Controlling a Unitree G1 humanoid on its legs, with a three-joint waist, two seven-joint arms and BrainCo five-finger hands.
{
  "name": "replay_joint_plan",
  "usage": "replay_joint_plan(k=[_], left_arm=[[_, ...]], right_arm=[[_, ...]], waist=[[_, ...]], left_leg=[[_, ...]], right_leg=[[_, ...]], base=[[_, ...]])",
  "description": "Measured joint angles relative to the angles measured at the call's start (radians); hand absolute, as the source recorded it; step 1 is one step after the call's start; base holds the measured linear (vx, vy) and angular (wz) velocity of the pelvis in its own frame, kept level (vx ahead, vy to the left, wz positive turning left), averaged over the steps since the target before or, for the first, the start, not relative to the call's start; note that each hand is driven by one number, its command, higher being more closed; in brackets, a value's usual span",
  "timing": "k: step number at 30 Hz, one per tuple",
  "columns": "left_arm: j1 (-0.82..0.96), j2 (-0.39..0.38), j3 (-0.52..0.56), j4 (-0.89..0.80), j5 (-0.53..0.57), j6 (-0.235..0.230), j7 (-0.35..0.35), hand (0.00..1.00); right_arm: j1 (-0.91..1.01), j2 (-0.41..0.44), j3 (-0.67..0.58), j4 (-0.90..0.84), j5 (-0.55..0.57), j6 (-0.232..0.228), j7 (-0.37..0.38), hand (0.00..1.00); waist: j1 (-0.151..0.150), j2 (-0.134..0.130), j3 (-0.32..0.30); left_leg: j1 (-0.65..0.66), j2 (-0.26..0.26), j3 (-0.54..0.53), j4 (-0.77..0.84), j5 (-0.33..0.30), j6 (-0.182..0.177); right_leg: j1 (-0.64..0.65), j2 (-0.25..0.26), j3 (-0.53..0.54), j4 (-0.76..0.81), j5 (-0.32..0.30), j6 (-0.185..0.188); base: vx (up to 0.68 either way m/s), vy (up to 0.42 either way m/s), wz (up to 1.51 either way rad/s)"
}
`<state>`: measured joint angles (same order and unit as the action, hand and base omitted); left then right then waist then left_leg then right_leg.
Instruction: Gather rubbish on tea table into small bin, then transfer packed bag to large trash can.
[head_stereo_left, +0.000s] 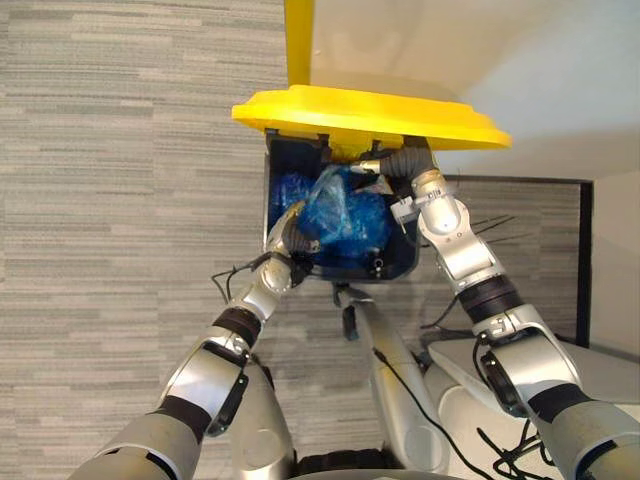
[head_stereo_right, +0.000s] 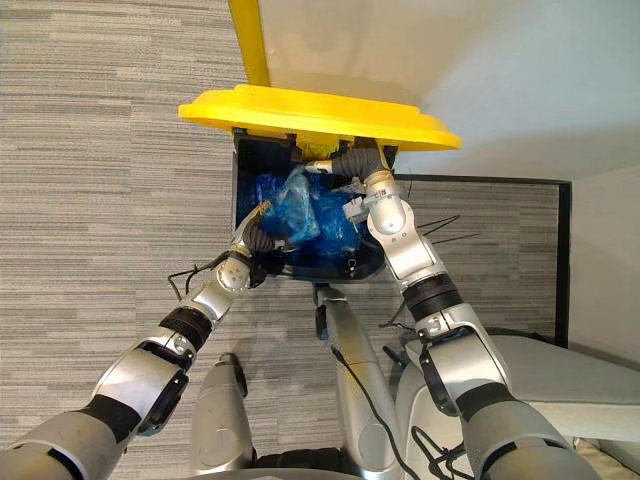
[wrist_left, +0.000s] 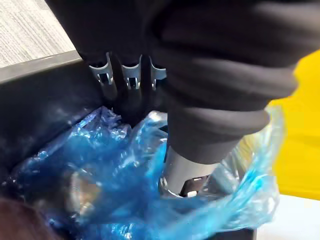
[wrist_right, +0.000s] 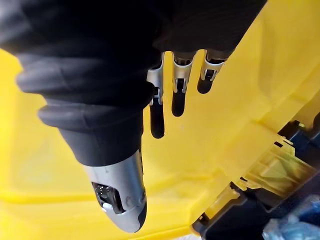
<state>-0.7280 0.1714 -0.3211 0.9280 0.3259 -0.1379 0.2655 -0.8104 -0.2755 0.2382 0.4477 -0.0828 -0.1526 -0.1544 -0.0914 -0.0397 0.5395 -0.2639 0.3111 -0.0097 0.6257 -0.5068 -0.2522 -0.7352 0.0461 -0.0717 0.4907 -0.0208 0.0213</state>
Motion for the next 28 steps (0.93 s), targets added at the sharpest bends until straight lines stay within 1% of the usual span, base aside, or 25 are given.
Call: replay_joint_plan(k=[2, 4, 6, 8, 9, 11, 12, 13, 14, 15, 16, 17, 18, 19, 20, 21, 22, 23, 24, 25, 26, 27, 28], left_arm=[[0.037, 0.006, -0.001, -0.045, -0.001, -0.001, -0.001, 0.00], [0.103, 0.011, 0.000, -0.113, -0.011, -0.004, -0.002, 0.00], [0.179, 0.017, 0.002, -0.172, -0.045, -0.018, -0.004, 0.00], [0.286, 0.032, 0.031, -0.241, -0.087, -0.046, -0.013, 0.00], [0.334, 0.041, 0.055, -0.264, -0.111, -0.055, -0.028, 0.00], [0.443, 0.062, 0.109, -0.291, -0.142, -0.065, -0.048, 0.00], [0.519, 0.076, 0.142, -0.305, -0.168, -0.067, -0.060, 0.00], [0.554, 0.083, 0.163, -0.314, -0.180, -0.067, -0.071, 0.00], [0.620, 0.096, 0.200, -0.327, -0.198, -0.067, -0.080, 0.00], [0.687, 0.101, 0.236, -0.342, -0.205, -0.067, -0.095, 0.00], [0.733, 0.102, 0.264, -0.353, -0.208, -0.067, -0.106, 0.00], [0.774, 0.105, 0.292, -0.368, -0.212, -0.066, -0.115, 0.00], [0.822, 0.104, 0.323, -0.383, -0.222, -0.066, -0.125, 0.00], [0.843, 0.091, 0.337, -0.391, -0.229, -0.067, -0.132, 0.00], [0.889, 0.086, 0.365, -0.390, -0.243, -0.062, -0.135, 0.00], [0.929, 0.087, 0.375, -0.389, -0.252, -0.061, -0.142, 0.00], [0.947, 0.087, 0.378, -0.389, -0.259, -0.061, -0.151, 0.00], [0.976, 0.082, 0.379, -0.390, -0.272, -0.061, -0.159, 0.00], [1.001, 0.069, 0.379, -0.393, -0.277, -0.061, -0.163, 0.00], [1.013, 0.061, 0.379, -0.401, -0.279, -0.060, -0.170, 0.00], [1.035, 0.050, 0.380, -0.429, -0.283, -0.059, -0.180, 0.00], [1.034, 0.018, 0.379, -0.442, -0.287, -0.055, -0.184, 0.00], [1.034, 0.003, 0.376, -0.451, -0.288, -0.055, -0.191, 0.00]], right_arm=[[0.057, 0.004, -0.019, -0.042, -0.001, 0.000, 0.000, 0.00], [0.129, 0.016, -0.046, -0.077, -0.002, 0.001, 0.000, 0.00], [0.205, 0.019, -0.064, -0.111, -0.006, 0.001, 0.001, 0.00], [0.310, 0.043, -0.101, -0.121, -0.007, 0.003, 0.001, 0.00], [0.355, 0.057, -0.110, -0.121, -0.010, 0.005, 0.003, 0.00], [0.459, 0.088, -0.110, -0.120, -0.021, 0.005, 0.004, 0.00], [0.510, 0.107, -0.109, -0.121, -0.047, 0.005, 0.007, 0.00], [0.532, 0.114, -0.109, -0.121, -0.051, 0.004, 0.010, 0.00], [0.575, 0.121, -0.110, -0.121, -0.062, 0.001, 0.020, 0.00], [0.617, 0.119, -0.111, -0.121, -0.083, 0.001, 0.032, 0.00], [0.647, 0.119, -0.114, -0.120, -0.089, 0.001, 0.042, 0.00], [0.683, 0.119, -0.115, -0.119, -0.099, 0.001, 0.055, 0.00], [0.737, 0.115, -0.119, -0.116, -0.121, 0.001, 0.073, 0.00], [0.762, 0.113, -0.118, -0.105, -0.127, 0.000, 0.084, 0.00], [0.806, 0.114, -0.119, -0.073, -0.136, 0.001, 0.106, 0.00], [0.880, 0.114, -0.127, -0.044, -0.150, 0.001, 0.125, 0.00], [0.918, 0.115, -0.134, -0.024, -0.162, 0.002, 0.139, 0.00], [0.977, 0.118, -0.152, 0.020, -0.165, 0.002, 0.158, 0.00], [1.028, 0.120, -0.170, 0.051, -0.164, 0.004, 0.163, 0.00], [1.051, 0.120, -0.179, 0.058, -0.164, 0.004, 0.167, 0.00], [1.084, 0.120, -0.201, 0.062, -0.164, 0.004, 0.177, 0.00], [1.096, 0.117, -0.225, 0.067, -0.164, 0.006, 0.179, 0.00], [1.105, 0.119, -0.237, 0.067, -0.164, 0.006, 0.178, 0.00]], waist=[[-0.001, 0.000, 0.000], [0.006, 0.000, 0.000], [0.016, -0.002, -0.002], [0.024, -0.011, -0.009], [0.030, -0.017, -0.017], [0.054, -0.022, -0.070], [0.058, -0.022, -0.084], [0.061, -0.025, -0.087], [0.074, -0.036, -0.099], [0.084, -0.049, -0.119], [0.089, -0.060, -0.126], [0.097, -0.076, -0.138], [0.107, -0.088, -0.146], [0.110, -0.073, -0.140], [0.101, -0.065, -0.142], [0.098, -0.057, -0.164], [0.096, -0.057, -0.183], [0.090, -0.055, -0.213], [0.082, -0.055, -0.242], [0.080, -0.055, -0.258], [0.081, -0.067, -0.279], [0.078, -0.041, -0.279], [0.078, -0.038, -0.284]], left_leg=[[0.007, -0.001, -0.013, 0.000, 0.000, 0.000], [0.038, 0.000, -0.017, -0.006, 0.000, 0.000], [0.073, -0.003, -0.023, -0.016, 0.003, 0.004], [0.106, -0.019, -0.039, -0.019, 0.016, 0.022], [0.118, -0.029, -0.041, -0.020, 0.018, 0.024], [0.122, -0.034, -0.039, -0.015, 0.018, 0.025], [0.140, -0.038, -0.039, -0.013, 0.020, 0.030], [0.149, -0.045, -0.037, -0.013, 0.019, 0.032], [0.173, -0.063, -0.015, -0.010, 0.016, 0.047], [0.186, -0.093, 0.008, 0.004, 0.013, 0.074], [0.193, -0.116, 0.029, 0.016, 0.015, 0.095], [0.197, -0.135, 0.062, 0.023, 0.021, 0.116], [0.197, -0.144, 0.101, 0.011, 0.042, 0.157], [0.202, -0.140, 0.123, 0.006, 0.049, 0.168], [0.222, -0.131, 0.138, -0.001, 0.057, 0.176], [0.230, -0.126, 0.147, -0.027, 0.077, 0.177], [0.228, -0.126, 0.150, -0.047, 0.093, 0.178], [0.230, -0.126, 0.150, -0.096, 0.126, 0.175], [0.225, -0.127, 0.157, -0.136, 0.149, 0.173], [0.211, -0.128, 0.162, -0.143, 0.154, 0.171], [0.169, -0.124, 0.176, -0.136, 0.158, 0.165], [0.152, -0.110, 0.188, -0.153, 0.173, 0.151], [0.155, -0.111, 0.204, -0.175, 0.196, 0.149]], right_leg=[[0.012, -0.009, -0.012, 0.008, -0.007, 0.009], [0.044, -0.014, -0.020, 0.013, -0.014, 0.012], [0.087, -0.022, -0.026, 0.009, -0.017, 0.017], [0.144, -0.046, -0.039, -0.006, -0.018, 0.019], [0.162, -0.051, -0.040, -0.011, -0.018, 0.019], [0.181, -0.050, -0.037, -0.044, -0.004, 0.025], [0.219, -0.050, -0.036, -0.077, 0.021, 0.033], [0.241, -0.051, -0.033, -0.094, 0.034, 0.030], [0.265, -0.058, -0.016, -0.117, 0.056, 0.042], [0.277, -0.073, 0.013, -0.147, 0.089, 0.053], [0.295, -0.086, 0.026, -0.184, 0.126, 0.050], [0.317, -0.099, 0.029, -0.246, 0.173, 0.033], [0.338, -0.137, -0.017, -0.282, 0.116, 0.040], [0.307, -0.160, -0.053, -0.201, 0.070, 0.011], [0.265, -0.187, -0.094, 0.033, 0.020, -0.036], [0.259, -0.196, -0.100, 0.216, -0.030, -0.024], [0.266, -0.205, -0.104, 0.287, -0.059, -0.025], [0.305, -0.205, -0.111, 0.388, -0.115, -0.022], [0.355, -0.204, -0.105, 0.436, -0.145, -0.004], [0.385, -0.205, -0.095, 0.433, -0.136, 0.004], [0.419, -0.198, -0.086, 0.359, -0.182, 0.053], [0.419, -0.166, -0.084, 0.301, -0.183, 0.053], [0.425, -0.155, -0.075, 0.264, -0.188, 0.051]], base=[[0.01, 0.010, 0.18], [0.01, 0.018, 0.20], [-0.02, 0.043, 0.23], [-0.06, 0.067, 0.37], [-0.09, 0.073, 0.22], [-0.06, 0.068, 0.03], [-0.02, 0.073, -0.01], [-0.07, 0.104, -0.12], [-0.14, 0.130, -0.33], [-0.21, 0.192, -0.45], [-0.21, 0.184, -0.52], [-0.27, 0.199, -0.51], [-0.26, 0.145, -0.54], [-0.35, 0.171, -0.55], [-0.36, 0.152, -0.48], [-0.28, 0.119, -0.34], [-0.20, 0.043, -0.17], [-0.07, -0.046, -0.15], [-0.05, -0.066, -0.20], [-0.01, -0.103, -0.39], [-0.05, -0.121, -0.51], [-0.08, -0.115, -0.53], [-0.05, -0.063, -0.28]])
